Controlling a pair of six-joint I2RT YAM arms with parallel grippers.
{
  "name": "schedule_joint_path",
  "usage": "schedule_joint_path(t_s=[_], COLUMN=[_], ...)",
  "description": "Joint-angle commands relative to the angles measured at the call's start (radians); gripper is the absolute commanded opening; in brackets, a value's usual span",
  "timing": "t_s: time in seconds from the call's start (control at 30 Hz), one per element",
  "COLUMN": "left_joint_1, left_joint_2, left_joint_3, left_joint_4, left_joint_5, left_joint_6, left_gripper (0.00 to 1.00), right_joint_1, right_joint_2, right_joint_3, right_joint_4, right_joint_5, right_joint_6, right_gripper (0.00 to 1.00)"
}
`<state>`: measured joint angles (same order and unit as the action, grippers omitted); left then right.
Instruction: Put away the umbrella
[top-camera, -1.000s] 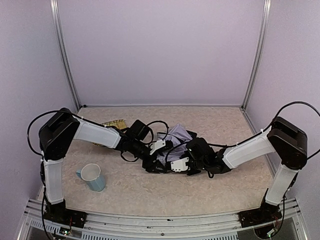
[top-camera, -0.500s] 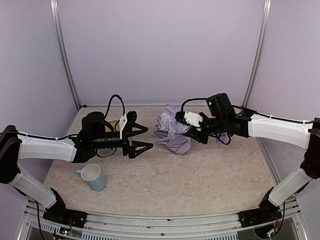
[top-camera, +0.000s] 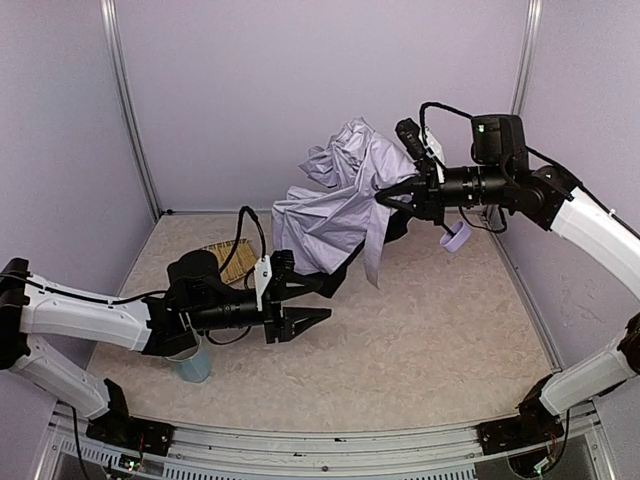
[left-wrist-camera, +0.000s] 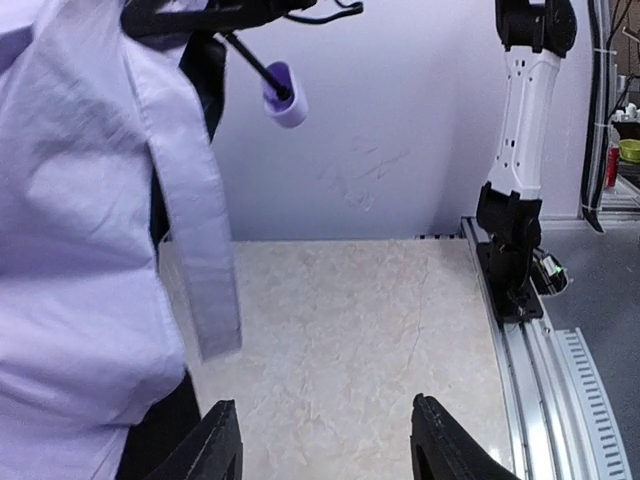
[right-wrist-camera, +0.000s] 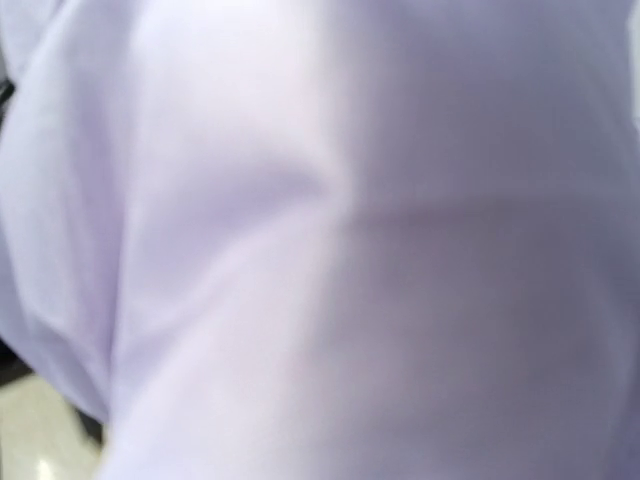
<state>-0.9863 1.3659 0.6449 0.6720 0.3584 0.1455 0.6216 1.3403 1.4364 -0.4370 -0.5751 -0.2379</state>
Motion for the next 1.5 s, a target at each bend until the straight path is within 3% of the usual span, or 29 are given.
schedule_joint_path(t_s=[0.0,0.27,0.37,0.57,0.77,0.87,0.97,1.03,1.07,1.2,1.37,1.47], left_joint_1=[-0.091,-0.090,-0.083,-0.076,-0.045,-0.041,-0.046,-0.056,-0.062,-0.070,-0.072,-0.071], left_joint_2=[0.050,0.313,0.362,0.386,0.384,0.380,0.343,0.318,0.310,0.292,0.260,0.249], left_joint_3=[0.079,0.302,0.336,0.315,0.276,0.288,0.261,0.244,0.239,0.211,0.087,0.037], left_joint_4=[0.142,0.180,0.179,0.202,0.229,0.190,0.160,0.136,0.116,0.018,0.024,0.009], left_joint_5=[-0.150,-0.222,-0.277,-0.257,-0.069,0.009,0.079,0.073,0.055,0.041,0.046,0.047], left_joint_6=[0.034,0.006,0.017,0.015,0.007,-0.006,-0.015,-0.021,-0.030,-0.075,-0.148,-0.167], left_gripper=[0.58,0.81,0.82,0.82,0.82,0.68,0.35,0.05,0.00,0.00,0.00,0.00], right_joint_1=[-0.005,-0.005,-0.005,-0.006,-0.005,-0.005,-0.009,-0.013,-0.014,-0.018,-0.020,-0.028], right_joint_2=[-0.045,-0.093,-0.093,-0.097,-0.081,-0.072,-0.065,-0.049,-0.035,0.053,0.178,0.244], right_joint_3=[0.052,-0.051,-0.062,-0.084,-0.092,-0.087,-0.089,-0.094,-0.093,-0.096,-0.095,-0.123], right_joint_4=[0.057,0.190,0.190,0.171,0.145,0.116,0.088,0.072,0.059,0.013,-0.041,-0.033], right_joint_5=[-0.011,-0.123,-0.146,-0.146,-0.172,-0.158,-0.111,-0.042,-0.011,0.063,0.067,0.025], right_joint_6=[0.142,0.198,0.204,0.171,0.128,0.101,0.074,0.057,0.047,0.029,0.022,0.011], right_gripper=[0.00,0.00,0.00,0.00,0.00,0.00,0.00,0.00,0.00,0.00,0.00,0.10])
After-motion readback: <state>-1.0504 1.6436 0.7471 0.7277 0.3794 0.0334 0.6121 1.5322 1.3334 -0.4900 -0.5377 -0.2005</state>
